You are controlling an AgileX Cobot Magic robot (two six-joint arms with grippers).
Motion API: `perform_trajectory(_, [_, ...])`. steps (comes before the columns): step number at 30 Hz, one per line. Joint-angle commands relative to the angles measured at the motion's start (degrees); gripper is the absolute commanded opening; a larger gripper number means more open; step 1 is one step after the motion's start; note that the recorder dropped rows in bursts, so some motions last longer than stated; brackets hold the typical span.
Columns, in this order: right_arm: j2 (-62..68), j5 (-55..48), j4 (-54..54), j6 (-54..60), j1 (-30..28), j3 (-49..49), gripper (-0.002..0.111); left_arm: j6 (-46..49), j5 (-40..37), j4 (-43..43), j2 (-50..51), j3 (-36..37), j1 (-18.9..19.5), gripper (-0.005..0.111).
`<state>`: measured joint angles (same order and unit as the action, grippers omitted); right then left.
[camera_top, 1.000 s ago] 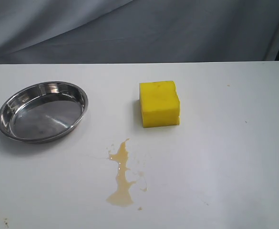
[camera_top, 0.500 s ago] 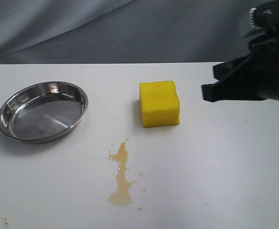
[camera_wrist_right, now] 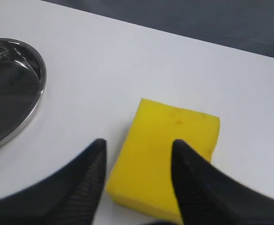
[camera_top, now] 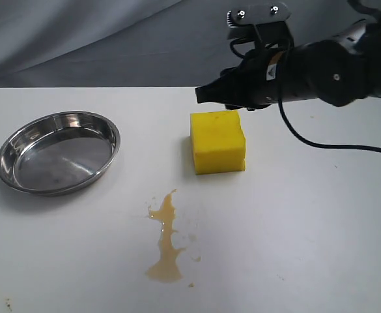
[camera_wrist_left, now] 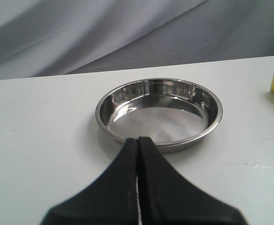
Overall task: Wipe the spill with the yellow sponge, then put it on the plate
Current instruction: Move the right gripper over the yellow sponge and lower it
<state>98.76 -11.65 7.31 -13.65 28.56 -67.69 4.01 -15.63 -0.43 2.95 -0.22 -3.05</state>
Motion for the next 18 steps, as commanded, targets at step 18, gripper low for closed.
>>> perform_trajectory(18, [15.0,3.1,0.6,2.2,0.1,-8.4,0.102,-0.1,0.4,-0.4,-0.3,0.2,-0.5,0.000])
